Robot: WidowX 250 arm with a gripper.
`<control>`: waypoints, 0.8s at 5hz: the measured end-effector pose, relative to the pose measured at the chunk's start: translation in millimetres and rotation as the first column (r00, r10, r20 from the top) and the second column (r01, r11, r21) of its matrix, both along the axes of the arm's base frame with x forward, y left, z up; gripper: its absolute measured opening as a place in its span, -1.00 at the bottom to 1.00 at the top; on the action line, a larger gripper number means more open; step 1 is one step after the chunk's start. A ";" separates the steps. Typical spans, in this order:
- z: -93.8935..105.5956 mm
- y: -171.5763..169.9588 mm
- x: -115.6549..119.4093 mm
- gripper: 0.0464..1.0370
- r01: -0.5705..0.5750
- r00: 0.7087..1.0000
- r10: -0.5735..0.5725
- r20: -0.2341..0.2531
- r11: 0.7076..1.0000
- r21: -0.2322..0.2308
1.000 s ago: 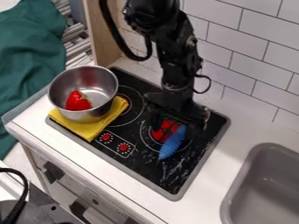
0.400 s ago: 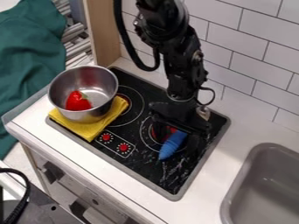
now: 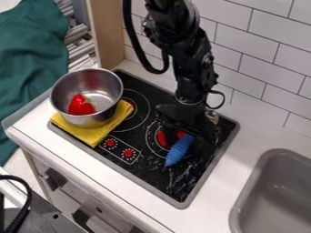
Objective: Take the spoon and place it on the left
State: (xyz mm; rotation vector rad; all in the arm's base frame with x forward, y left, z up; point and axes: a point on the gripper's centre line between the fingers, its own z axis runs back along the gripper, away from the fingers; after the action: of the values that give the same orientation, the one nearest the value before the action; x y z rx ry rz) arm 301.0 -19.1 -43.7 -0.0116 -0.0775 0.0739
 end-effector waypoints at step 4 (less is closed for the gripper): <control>16.9 4.6 -14.4 -0.38 0.063 0.997 -0.065 0.047 0.998 0.031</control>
State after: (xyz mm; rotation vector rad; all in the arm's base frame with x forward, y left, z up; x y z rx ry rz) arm 286.5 -14.5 -26.7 0.0142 -0.1259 0.0086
